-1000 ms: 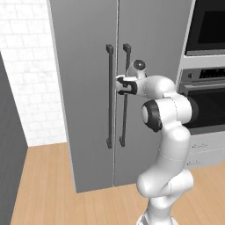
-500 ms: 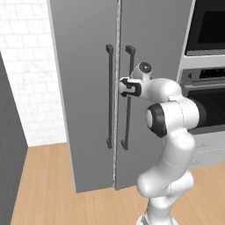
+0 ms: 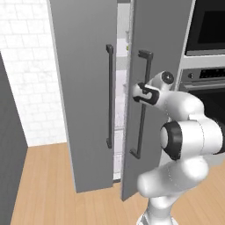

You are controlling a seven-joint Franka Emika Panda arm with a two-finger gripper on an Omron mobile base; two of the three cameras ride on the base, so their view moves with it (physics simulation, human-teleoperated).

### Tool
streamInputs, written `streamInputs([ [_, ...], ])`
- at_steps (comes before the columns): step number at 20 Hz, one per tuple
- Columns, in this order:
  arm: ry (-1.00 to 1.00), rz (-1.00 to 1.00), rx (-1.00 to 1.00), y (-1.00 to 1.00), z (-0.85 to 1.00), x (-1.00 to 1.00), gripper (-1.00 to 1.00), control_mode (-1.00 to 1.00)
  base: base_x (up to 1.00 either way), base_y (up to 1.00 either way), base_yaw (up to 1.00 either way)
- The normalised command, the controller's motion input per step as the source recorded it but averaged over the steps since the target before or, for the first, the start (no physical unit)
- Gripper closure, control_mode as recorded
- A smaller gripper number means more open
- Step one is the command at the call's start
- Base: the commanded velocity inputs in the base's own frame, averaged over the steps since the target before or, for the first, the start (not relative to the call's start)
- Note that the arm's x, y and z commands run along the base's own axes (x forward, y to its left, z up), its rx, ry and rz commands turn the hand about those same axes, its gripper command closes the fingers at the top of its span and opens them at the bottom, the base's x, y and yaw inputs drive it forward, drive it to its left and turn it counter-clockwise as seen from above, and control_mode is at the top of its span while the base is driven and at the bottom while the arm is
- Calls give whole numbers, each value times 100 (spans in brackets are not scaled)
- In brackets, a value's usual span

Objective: Grab a lemon wedge from the fridge and one ice cube from the ice bowl, and put them in the glass of lemonade.

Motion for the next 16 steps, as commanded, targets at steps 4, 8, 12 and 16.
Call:
streamInputs([
  [4,-3,-5,11,-73,22,-100,100,-100,0,0,0],
  [8,-2,-4,11,-78,26,-100,100,-100,0,0,0],
  [12,-1,-11,10,-73,23,-72,-100,-100,0,0,0],
  [16,0,-14,4,-43,31,-41,-100,-100,0,0,0],
])
